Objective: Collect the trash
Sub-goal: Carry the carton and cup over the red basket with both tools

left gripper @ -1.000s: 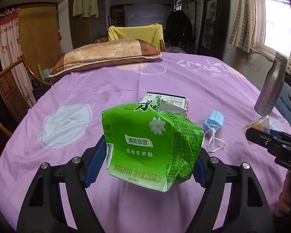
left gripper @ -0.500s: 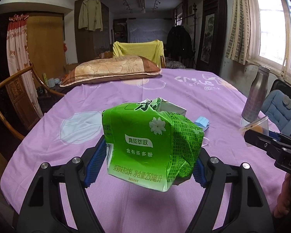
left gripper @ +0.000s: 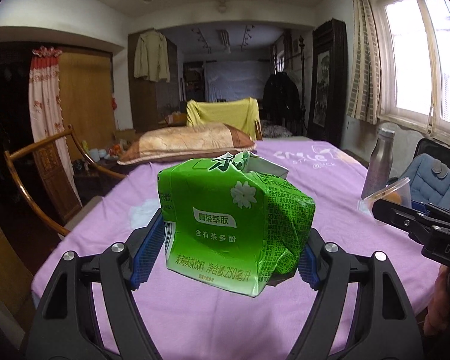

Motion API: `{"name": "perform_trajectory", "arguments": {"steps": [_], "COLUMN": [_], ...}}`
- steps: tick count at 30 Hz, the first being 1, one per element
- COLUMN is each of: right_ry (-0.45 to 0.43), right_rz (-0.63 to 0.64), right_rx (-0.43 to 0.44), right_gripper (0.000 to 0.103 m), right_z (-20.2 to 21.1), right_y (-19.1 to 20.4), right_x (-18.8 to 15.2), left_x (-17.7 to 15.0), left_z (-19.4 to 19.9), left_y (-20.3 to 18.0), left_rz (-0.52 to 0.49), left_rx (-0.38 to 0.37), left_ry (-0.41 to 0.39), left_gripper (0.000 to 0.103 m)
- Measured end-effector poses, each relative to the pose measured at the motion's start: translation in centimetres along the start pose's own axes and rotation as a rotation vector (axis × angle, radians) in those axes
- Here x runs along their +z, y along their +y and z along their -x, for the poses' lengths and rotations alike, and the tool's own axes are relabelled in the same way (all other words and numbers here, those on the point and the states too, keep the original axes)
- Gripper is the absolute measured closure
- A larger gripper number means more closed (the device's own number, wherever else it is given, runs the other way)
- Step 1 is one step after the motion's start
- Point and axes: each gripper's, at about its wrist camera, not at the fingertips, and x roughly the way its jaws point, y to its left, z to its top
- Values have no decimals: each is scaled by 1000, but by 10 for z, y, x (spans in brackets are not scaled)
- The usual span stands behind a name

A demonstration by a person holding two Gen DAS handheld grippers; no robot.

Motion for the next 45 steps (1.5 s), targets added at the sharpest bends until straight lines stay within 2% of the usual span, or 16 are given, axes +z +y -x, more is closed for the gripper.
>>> {"name": "perform_trajectory", "arguments": {"steps": [7, 12, 16, 20, 28, 35, 38, 45], "right_ry": [-12, 29, 54, 98, 274, 461, 545, 727], "right_rz": [56, 97, 161, 229, 364, 469, 508, 572], "right_rx": [85, 173, 214, 269, 398, 486, 511, 527], "right_gripper": [52, 52, 52, 52, 52, 52, 52, 52], "right_z": [9, 0, -11, -32, -95, -141, -157, -194], "right_y": [43, 84, 127, 177, 280, 360, 384, 426], "right_x": [1, 3, 1, -4, -40, -92, -121, -179], "left_x": [-5, -16, -30, -51, -112, -191, -226, -312], "left_z": [53, 82, 98, 106, 110, 105, 104, 91], "left_y": [29, 66, 101, 141, 232, 295, 313, 341], "left_rz": [19, 65, 111, 147, 243, 305, 328, 419], "left_rx": [51, 101, 159, 227, 359, 423, 435, 398], "left_ry": [-75, -98, -98, -63, 83, 276, 364, 586], "left_gripper": [28, 28, 28, 28, 28, 28, 28, 26]}}
